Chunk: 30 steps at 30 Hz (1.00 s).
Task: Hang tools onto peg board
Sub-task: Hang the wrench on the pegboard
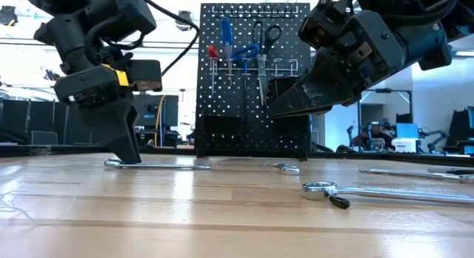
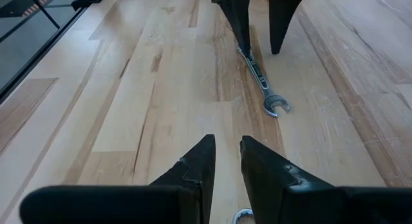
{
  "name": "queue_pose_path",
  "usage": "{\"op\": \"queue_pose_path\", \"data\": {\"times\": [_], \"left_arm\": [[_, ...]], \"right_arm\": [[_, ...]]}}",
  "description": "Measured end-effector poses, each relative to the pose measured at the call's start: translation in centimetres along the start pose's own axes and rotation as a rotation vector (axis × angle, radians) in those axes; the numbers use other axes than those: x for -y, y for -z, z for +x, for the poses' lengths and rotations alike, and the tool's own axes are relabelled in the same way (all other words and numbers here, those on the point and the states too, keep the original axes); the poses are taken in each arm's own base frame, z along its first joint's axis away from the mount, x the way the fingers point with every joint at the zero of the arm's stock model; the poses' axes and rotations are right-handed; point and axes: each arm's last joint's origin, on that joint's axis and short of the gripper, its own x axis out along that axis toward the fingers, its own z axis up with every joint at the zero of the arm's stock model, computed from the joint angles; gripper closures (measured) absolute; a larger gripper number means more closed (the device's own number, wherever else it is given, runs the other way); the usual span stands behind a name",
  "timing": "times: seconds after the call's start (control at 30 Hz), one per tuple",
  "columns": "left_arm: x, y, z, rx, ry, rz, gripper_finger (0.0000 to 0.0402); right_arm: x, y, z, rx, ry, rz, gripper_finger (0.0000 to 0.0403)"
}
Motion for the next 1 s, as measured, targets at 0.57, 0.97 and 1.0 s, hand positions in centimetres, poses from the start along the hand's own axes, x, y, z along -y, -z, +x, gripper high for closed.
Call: {"op": "queue_pose_path", "data": {"times": [0.57, 0.97, 1.0], "left_arm": [[1.6, -0.1, -0.9, -0.108, 0.036, -0.049, 0.0190], [1.9, 0.9, 1.9, -0.159, -0.071, 0.016, 0.0204], [1.8, 0.9, 1.9, -0.160, -0.072, 0.016, 0.0212]], "right_arm": [[0.0, 0.2, 0.0, -0.017, 0.003, -0.004, 0.0316], [0.0, 0.1, 0.0, -0.015, 0.002, -0.003, 0.0316], [0.0, 0.1, 0.0, -0.016, 0.003, -0.003, 0.0316]]}}
